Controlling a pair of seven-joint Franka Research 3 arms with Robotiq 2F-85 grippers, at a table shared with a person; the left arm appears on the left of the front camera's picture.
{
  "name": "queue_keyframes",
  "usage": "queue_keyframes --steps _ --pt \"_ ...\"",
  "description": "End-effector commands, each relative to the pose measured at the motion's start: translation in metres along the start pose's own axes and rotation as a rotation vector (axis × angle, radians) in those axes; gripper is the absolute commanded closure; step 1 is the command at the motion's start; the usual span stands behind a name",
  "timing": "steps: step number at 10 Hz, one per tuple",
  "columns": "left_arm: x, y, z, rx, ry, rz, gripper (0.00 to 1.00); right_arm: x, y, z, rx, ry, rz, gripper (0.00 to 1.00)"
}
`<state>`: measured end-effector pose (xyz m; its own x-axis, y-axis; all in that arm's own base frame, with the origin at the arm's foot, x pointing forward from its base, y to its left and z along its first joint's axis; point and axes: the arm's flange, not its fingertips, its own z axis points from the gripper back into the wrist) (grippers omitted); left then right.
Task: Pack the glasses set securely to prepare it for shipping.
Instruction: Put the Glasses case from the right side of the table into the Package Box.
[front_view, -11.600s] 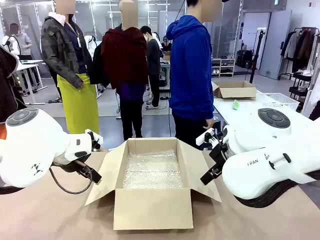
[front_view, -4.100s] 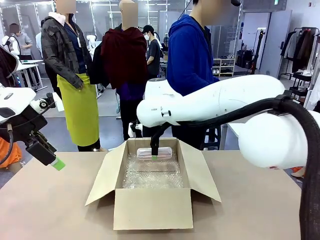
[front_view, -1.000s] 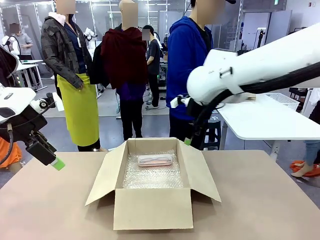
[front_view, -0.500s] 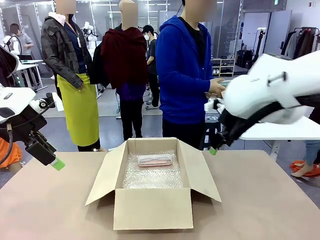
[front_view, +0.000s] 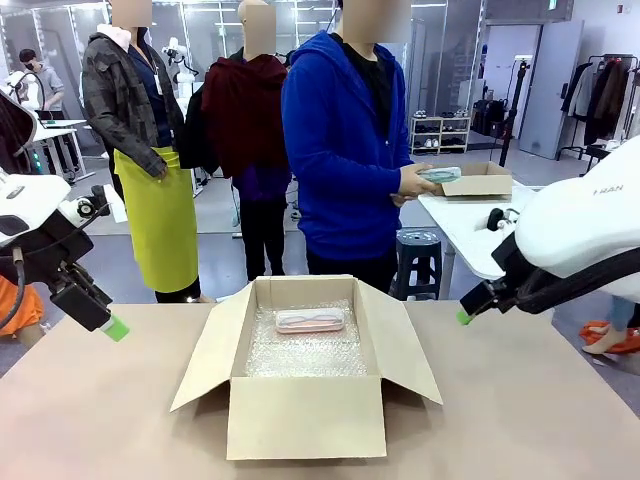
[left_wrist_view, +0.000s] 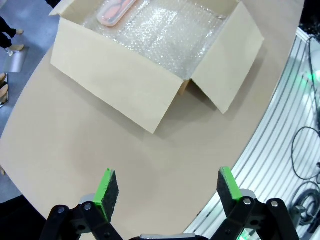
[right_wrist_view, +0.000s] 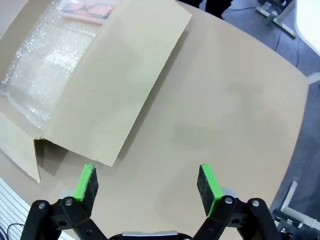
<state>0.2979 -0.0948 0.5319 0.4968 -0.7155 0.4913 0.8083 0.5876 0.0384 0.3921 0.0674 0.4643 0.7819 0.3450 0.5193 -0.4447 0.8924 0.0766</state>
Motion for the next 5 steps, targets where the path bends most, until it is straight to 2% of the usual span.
queue_keyframes --steps 1,2,3,5 --pt "0.0 0.001 0.0 -0.007 -0.013 -0.001 0.0 -0.024 0.014 0.008 -0.039 0.013 0.004 0.0" --pt "0.0 0.001 0.0 -0.007 -0.013 -0.001 0.0 -0.017 0.015 0.003 -0.038 0.027 0.04 0.0" --pt "0.0 0.001 0.0 -0.007 -0.013 -0.001 0.0 0.001 0.0 0.005 -0.015 -0.003 0.01 0.0" --pt "0.0 0.001 0.0 -0.007 -0.013 -0.001 0.0 0.001 0.0 0.005 -0.015 -0.003 0.01 0.0"
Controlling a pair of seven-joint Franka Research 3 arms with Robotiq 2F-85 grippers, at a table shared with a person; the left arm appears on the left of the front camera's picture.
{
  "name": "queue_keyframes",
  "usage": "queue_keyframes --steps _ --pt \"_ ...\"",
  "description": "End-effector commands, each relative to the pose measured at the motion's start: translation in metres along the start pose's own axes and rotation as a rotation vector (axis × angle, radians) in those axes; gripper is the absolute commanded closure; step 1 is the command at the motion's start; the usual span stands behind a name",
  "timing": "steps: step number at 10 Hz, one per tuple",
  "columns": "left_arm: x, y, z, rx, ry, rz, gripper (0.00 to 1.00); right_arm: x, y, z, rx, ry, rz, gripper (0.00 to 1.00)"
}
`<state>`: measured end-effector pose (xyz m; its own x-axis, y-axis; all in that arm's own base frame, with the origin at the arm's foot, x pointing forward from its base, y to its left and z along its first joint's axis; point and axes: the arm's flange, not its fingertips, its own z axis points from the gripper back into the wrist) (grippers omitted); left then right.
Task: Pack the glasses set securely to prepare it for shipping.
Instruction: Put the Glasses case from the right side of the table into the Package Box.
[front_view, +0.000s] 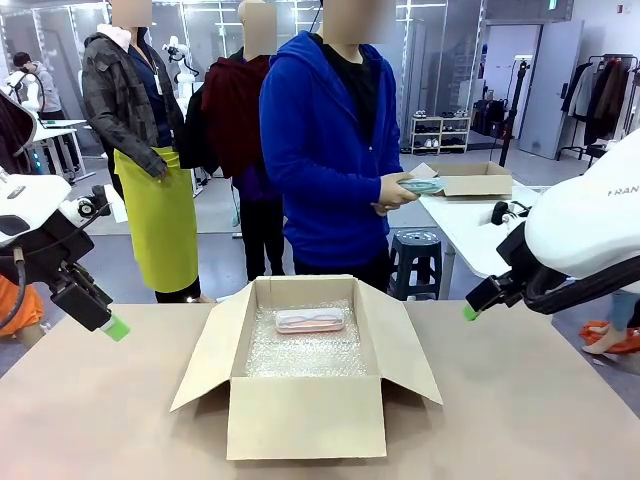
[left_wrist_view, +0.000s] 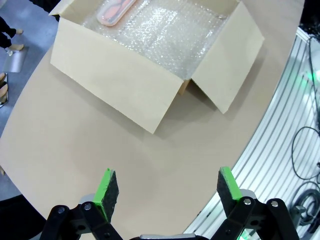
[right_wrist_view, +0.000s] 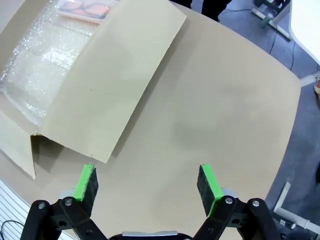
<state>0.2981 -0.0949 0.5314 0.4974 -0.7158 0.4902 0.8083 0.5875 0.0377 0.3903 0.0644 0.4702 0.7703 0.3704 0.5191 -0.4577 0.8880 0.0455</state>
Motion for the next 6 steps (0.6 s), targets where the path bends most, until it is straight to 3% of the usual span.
queue_keyframes --steps 1,6 --pt "0.0002 0.0007 0.0004 -0.006 -0.014 -0.001 0.0 0.0003 0.0016 -0.0011 0.004 -0.005 -0.018 0.0" --pt "0.0002 0.0007 0.0004 -0.006 -0.014 -0.001 0.0 0.0003 0.0016 -0.0011 0.004 -0.005 -0.018 0.0"
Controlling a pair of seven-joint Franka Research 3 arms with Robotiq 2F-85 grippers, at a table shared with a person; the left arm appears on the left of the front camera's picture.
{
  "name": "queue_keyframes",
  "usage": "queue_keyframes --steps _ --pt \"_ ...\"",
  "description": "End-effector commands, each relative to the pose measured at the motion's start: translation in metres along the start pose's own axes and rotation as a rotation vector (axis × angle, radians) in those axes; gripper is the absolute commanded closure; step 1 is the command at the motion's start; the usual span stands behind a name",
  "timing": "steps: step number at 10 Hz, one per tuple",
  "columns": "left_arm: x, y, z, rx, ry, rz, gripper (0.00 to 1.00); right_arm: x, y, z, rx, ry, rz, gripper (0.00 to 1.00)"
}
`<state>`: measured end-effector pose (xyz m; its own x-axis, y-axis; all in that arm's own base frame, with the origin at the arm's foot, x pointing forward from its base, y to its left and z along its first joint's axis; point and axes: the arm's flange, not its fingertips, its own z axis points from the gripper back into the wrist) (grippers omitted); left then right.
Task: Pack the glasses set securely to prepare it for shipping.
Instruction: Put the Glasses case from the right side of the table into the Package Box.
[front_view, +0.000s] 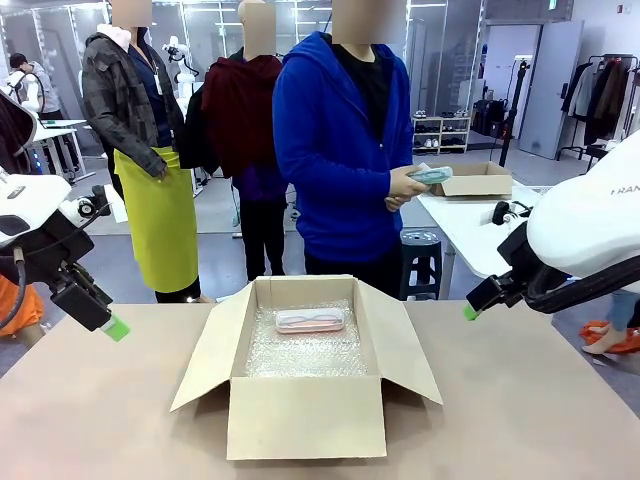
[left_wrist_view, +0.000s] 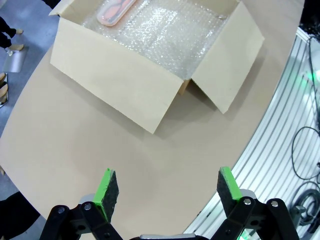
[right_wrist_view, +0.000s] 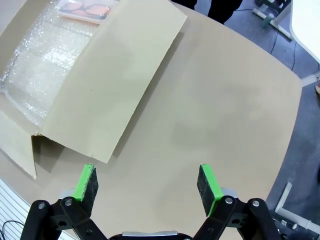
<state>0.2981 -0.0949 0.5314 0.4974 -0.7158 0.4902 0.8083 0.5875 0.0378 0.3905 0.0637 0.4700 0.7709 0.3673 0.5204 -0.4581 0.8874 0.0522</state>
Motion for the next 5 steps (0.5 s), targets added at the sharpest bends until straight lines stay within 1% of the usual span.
queue_keyframes --steps 1,5 --pt "0.0002 0.0007 0.0004 -0.006 -0.014 -0.001 0.0 0.0005 0.0023 -0.0011 -0.002 -0.004 -0.015 0.0" --pt "0.0002 0.0007 0.0004 -0.006 -0.014 -0.001 0.0 0.0005 0.0023 -0.0011 -0.002 -0.004 -0.015 0.0"
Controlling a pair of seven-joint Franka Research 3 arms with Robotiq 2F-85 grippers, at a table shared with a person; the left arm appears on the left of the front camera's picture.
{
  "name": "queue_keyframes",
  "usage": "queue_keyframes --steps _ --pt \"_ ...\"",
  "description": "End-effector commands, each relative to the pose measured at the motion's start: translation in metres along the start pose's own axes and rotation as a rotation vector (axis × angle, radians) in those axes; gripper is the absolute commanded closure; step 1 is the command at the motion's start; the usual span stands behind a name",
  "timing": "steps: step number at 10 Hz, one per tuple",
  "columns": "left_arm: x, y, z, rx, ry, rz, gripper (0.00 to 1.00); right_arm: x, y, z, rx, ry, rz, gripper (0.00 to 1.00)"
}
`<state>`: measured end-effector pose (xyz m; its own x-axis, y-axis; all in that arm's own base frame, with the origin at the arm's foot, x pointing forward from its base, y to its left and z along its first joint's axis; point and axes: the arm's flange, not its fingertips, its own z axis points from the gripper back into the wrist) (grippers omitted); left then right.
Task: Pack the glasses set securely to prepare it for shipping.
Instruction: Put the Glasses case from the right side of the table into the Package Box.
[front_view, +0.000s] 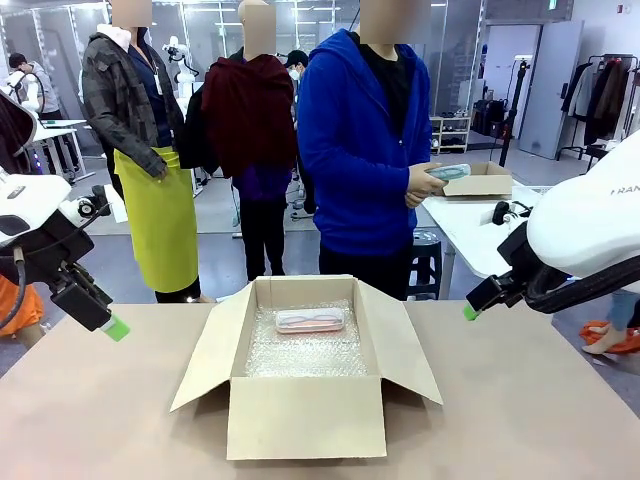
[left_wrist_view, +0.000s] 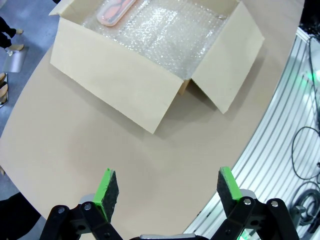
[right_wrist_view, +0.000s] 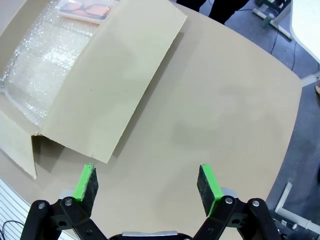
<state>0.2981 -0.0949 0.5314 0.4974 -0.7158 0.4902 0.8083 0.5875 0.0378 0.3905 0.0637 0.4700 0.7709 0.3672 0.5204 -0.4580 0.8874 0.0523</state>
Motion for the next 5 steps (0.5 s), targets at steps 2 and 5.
queue_keyframes --steps 2,5 --pt "0.0002 0.0007 0.0004 -0.006 -0.014 -0.001 0.0 0.0005 0.0023 -0.0011 -0.002 -0.004 -0.015 0.0" --pt "0.0002 0.0007 0.0004 -0.006 -0.014 -0.001 0.0 0.0005 0.0023 -0.0011 -0.002 -0.004 -0.015 0.0"
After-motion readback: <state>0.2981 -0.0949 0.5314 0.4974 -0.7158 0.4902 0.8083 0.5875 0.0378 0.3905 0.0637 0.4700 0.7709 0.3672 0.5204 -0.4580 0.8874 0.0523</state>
